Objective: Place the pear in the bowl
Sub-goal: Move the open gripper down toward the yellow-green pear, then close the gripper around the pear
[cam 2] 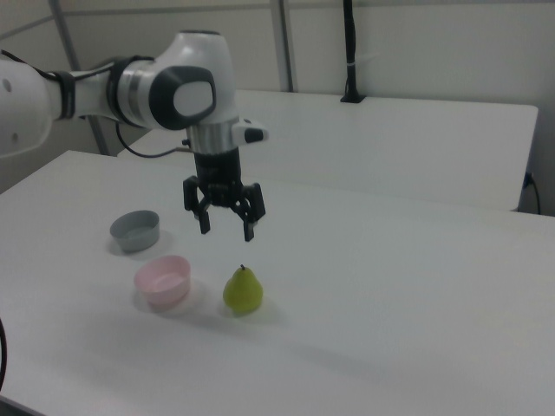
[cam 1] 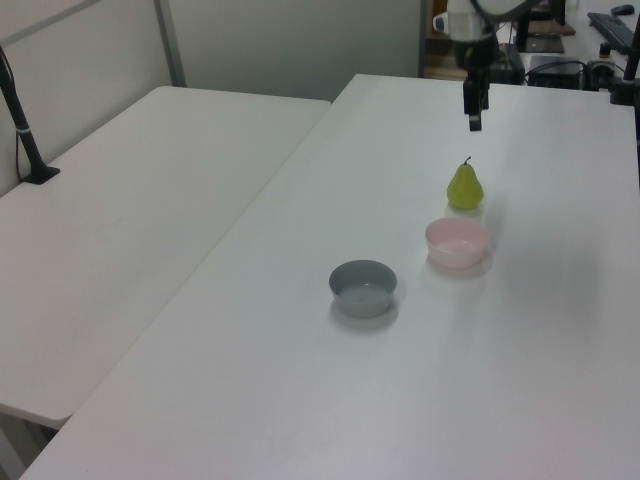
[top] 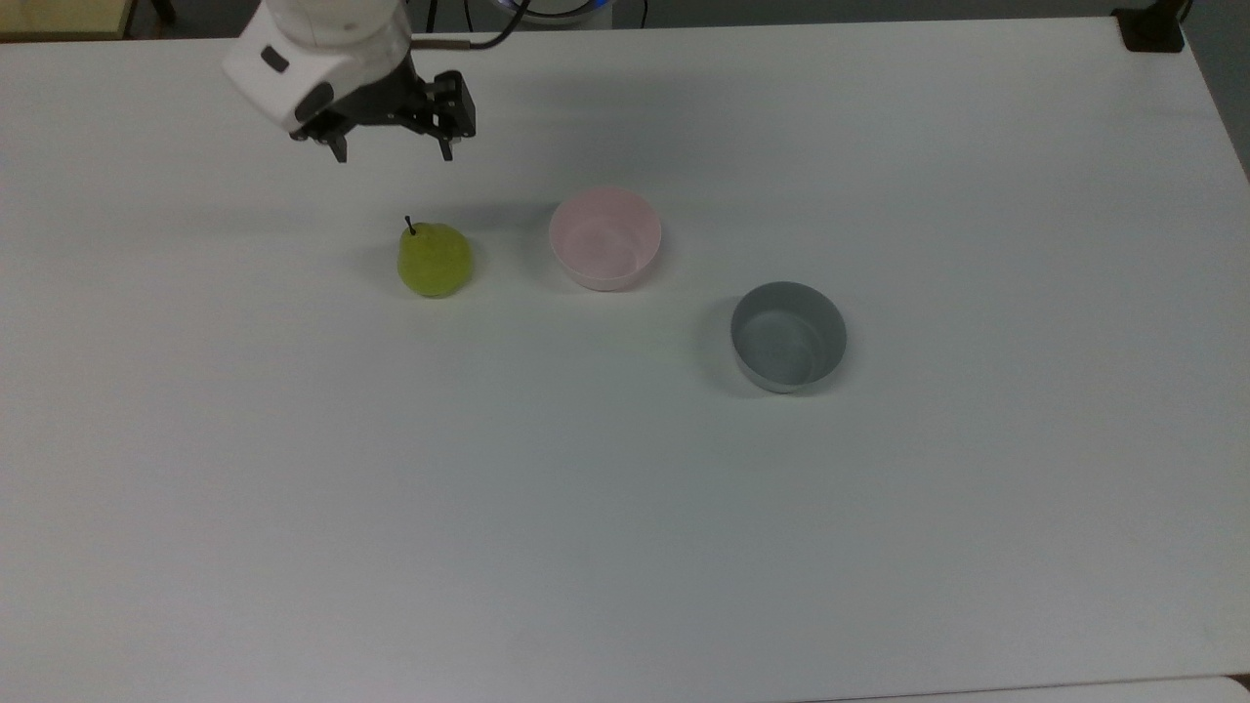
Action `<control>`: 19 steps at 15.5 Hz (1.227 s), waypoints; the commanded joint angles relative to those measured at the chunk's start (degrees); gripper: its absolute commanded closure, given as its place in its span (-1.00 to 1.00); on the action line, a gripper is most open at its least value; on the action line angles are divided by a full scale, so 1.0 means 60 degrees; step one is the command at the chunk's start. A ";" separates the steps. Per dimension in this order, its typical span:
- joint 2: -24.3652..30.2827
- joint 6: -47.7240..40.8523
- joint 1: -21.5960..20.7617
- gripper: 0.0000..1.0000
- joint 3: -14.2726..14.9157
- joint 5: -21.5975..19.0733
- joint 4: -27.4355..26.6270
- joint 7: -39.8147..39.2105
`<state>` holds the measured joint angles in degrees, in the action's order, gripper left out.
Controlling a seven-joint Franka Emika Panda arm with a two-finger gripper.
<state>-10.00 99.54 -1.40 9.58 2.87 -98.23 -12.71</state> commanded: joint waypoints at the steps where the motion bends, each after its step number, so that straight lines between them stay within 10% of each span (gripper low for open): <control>1: -0.0645 0.0049 -0.0119 -1.00 0.0103 0.0048 -0.0049 -0.0459; 15: -0.2302 0.1676 -0.0514 -1.00 0.0103 0.0386 -0.0416 -0.0680; 19: -0.2273 0.1633 -0.0500 -0.41 0.0103 0.0517 -0.0401 -0.0826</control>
<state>-24.73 108.40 -3.71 9.54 4.83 -99.52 -16.30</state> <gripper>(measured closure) 0.044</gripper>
